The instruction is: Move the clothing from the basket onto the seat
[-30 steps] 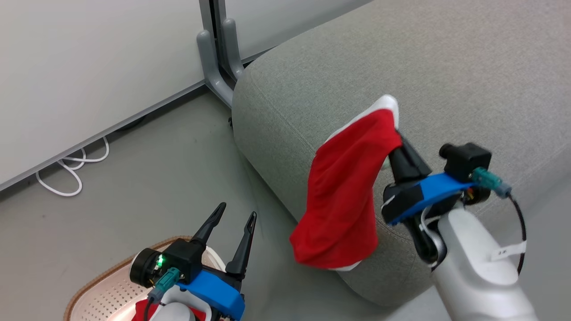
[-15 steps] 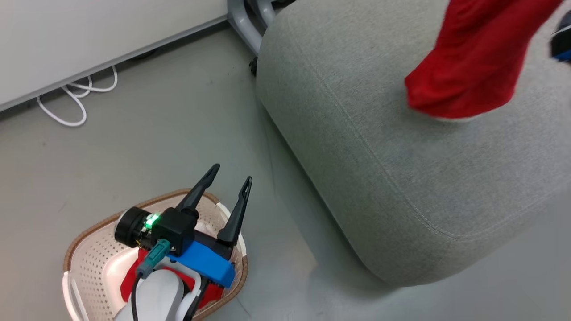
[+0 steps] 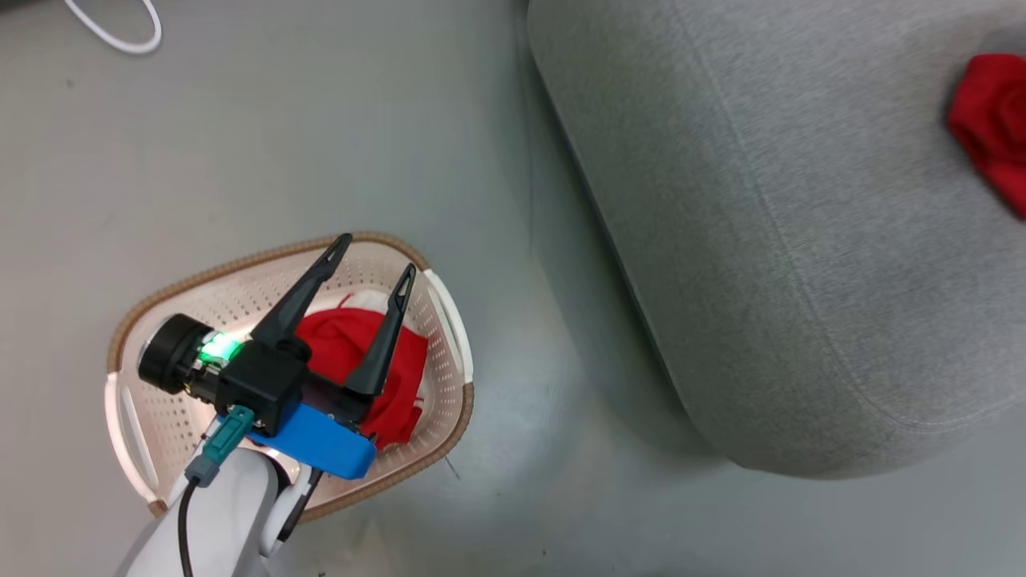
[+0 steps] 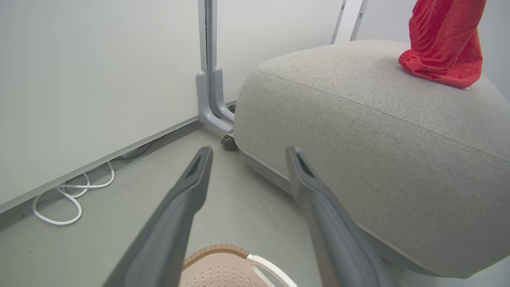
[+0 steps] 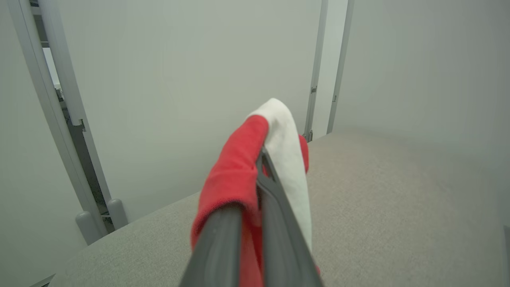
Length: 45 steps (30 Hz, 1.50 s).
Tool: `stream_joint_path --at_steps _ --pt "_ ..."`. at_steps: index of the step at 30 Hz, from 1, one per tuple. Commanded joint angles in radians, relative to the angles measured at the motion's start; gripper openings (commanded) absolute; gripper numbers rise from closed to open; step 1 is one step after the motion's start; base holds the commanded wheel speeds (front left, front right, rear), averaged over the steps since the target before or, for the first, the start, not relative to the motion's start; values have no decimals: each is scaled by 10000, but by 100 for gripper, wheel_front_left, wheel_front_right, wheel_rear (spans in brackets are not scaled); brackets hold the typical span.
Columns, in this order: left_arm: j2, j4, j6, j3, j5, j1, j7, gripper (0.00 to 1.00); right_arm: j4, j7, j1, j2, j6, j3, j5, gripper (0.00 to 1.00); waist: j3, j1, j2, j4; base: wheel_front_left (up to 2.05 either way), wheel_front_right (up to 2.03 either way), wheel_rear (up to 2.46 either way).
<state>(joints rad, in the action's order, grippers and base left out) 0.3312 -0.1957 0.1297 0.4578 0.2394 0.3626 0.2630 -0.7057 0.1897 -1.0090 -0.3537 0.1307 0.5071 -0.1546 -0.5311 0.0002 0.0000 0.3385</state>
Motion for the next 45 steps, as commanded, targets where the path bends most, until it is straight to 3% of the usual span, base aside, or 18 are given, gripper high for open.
stream_joint_path --at_steps 1,17,18,19,20,32,45 --pt "120 137 -29 -100 -47 199 27 100 -326 190 250 169 1 237 173 0 -528 -2 0 -158 0 0 0" --pt "36 53 -32 266 -61 535 25 100 -2639 740 294 407 1 1499 1606 0 -877 -2 0 -501 0 0 0" --pt "29 36 -32 263 -48 554 25 100 -2688 749 278 396 1 1477 1645 34 -866 -2 0 -496 0 0 0" --pt "29 36 -32 263 -48 554 25 100 -2688 749 278 396 1 1477 1645 34 -866 -2 0 -496 0 0 0" --pt "14 15 -31 265 -36 577 25 100 -2809 754 251 376 1 1457 1745 100 -835 -2 0 -483 0 0 0" --pt "-363 -228 -23 222 140 496 27 100 -2834 769 634 338 1 1272 2192 100 -234 -2 0 -647 0 0 0" --pt "-1474 -785 -5 -445 406 -533 26 100 -2505 768 2428 934 1 303 2918 100 1915 -2 0 -1292 0 0 0"
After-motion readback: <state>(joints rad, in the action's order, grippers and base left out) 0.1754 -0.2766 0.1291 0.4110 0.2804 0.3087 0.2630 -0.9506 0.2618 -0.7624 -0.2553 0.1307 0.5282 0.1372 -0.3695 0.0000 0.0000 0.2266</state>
